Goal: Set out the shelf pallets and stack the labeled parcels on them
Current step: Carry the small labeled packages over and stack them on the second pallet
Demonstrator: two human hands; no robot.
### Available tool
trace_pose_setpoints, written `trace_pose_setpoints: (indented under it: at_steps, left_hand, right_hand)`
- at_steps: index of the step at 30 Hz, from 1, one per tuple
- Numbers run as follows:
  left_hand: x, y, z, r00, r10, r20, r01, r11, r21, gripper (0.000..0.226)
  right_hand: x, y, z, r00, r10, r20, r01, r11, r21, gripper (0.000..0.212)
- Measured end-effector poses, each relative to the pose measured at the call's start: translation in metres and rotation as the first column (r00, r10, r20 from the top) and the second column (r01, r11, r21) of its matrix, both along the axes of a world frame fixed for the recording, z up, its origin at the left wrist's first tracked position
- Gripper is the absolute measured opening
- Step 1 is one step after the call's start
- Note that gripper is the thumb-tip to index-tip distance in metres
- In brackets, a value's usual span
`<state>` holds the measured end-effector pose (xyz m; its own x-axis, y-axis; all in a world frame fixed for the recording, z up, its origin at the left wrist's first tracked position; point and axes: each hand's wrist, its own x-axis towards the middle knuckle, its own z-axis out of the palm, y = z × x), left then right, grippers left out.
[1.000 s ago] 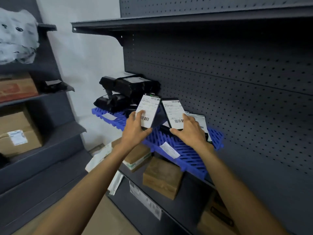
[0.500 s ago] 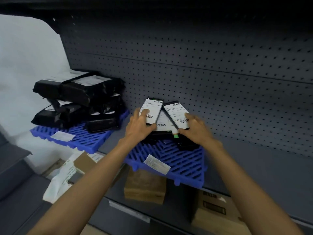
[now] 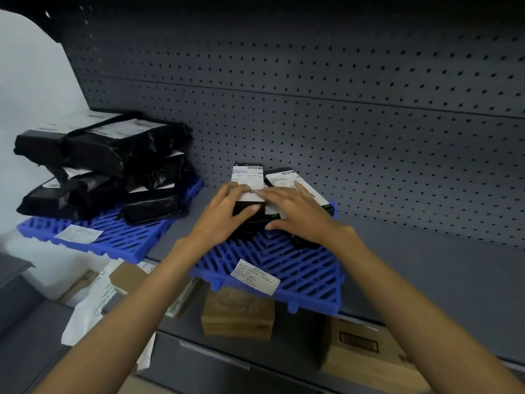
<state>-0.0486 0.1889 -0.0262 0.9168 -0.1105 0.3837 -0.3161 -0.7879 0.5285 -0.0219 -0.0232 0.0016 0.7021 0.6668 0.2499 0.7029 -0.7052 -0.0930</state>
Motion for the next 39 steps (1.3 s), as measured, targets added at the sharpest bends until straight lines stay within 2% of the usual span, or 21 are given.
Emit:
trace_pose_setpoints:
  at_steps: [6, 11, 15, 21, 27, 31, 39]
  left_hand:
    - [0.000, -0.002, -0.004, 0.994, -0.106, 0.000, 0.105, 0.993, 0.043, 0.060]
    - [0.003, -0.004, -0.012, 0.985, -0.171, -0.023, 0.172, 0.984, 0.045, 0.066]
    - [0.008, -0.001, -0.017, 0.976, -0.215, 0.013, 0.216, 0.976, -0.012, 0.065]
    - [0.016, 0.022, -0.020, 0.958, -0.286, 0.021, 0.287, 0.956, -0.057, 0.060]
    - [0.027, 0.054, -0.017, 0.937, -0.349, -0.028, 0.348, 0.937, -0.041, 0.068]
    - [0.025, 0.064, -0.018, 0.923, -0.385, -0.024, 0.383, 0.922, -0.066, 0.076]
    - [0.025, 0.081, -0.021, 0.900, -0.436, -0.034, 0.433, 0.899, -0.060, 0.078]
  right_hand:
    - [0.014, -0.001, 0.002, 0.998, -0.039, 0.043, 0.041, 0.999, -0.034, 0.071]
    - [0.016, 0.000, 0.002, 0.998, -0.031, 0.050, 0.034, 0.997, -0.065, 0.073]
    - [0.012, 0.003, 0.004, 0.997, -0.033, 0.074, 0.040, 0.995, -0.096, 0.074]
    - [0.003, 0.023, 0.002, 0.997, -0.045, 0.060, 0.047, 0.998, -0.042, 0.066]
    - [-0.002, 0.050, -0.004, 0.998, -0.066, 0.011, 0.065, 0.997, 0.048, 0.069]
    - [-0.006, 0.053, -0.006, 0.996, -0.086, -0.028, 0.087, 0.995, 0.048, 0.075]
    - [-0.022, 0.072, -0.012, 0.987, -0.157, -0.043, 0.162, 0.977, 0.136, 0.067]
